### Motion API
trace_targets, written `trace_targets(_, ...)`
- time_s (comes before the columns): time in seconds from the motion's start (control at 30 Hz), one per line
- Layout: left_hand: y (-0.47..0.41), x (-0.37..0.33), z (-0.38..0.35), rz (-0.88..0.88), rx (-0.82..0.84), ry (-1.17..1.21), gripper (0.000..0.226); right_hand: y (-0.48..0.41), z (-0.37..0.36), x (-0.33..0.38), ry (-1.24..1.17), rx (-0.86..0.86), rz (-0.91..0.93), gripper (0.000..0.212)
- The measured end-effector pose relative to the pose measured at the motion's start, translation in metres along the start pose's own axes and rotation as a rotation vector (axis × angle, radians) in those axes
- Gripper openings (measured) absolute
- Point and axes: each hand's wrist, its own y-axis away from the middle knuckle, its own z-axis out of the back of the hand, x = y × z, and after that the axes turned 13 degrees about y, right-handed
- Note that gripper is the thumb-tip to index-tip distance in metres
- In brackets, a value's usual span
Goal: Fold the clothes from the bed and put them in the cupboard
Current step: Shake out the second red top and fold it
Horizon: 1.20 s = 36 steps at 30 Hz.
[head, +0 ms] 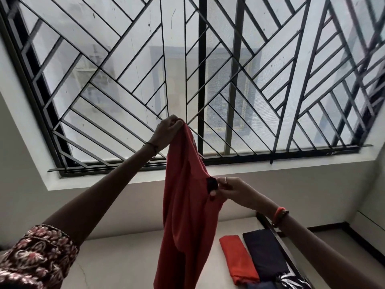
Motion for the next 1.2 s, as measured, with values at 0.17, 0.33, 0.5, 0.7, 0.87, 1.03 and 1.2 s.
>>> trace_targets(0.17,-0.002,0.011,0.012,0.154,0.072,-0.046,0.009,-0.004,-0.001,0.000,-0.211,-0.149,-0.041,0.012)
trace_targets(0.33,0.031,0.041,0.014,0.122,0.332,-0.124,0.031,-0.008,-0.004,0.006,-0.338,-0.151,-0.050,0.039)
trace_targets(0.5,0.086,0.025,-0.022,0.179,0.672,0.082,0.033,-0.011,-0.025,0.010,-0.267,-0.053,-0.094,0.017)
trace_targets(0.7,0.116,0.034,-0.041,0.422,0.716,0.330,0.042,-0.001,-0.017,0.022,-0.295,-0.051,-0.090,0.042)
trace_targets(0.87,0.117,0.037,-0.048,0.499,0.680,0.531,0.029,0.011,-0.002,0.028,-0.376,-0.044,-0.094,0.022)
trace_targets(1.03,0.110,0.029,-0.050,0.475,0.627,0.652,0.013,0.022,0.004,0.026,-0.498,-0.015,-0.167,0.012)
trace_targets(1.2,0.104,0.019,-0.047,0.498,0.596,0.619,0.018,0.031,0.007,0.021,-0.514,0.108,-0.222,0.028)
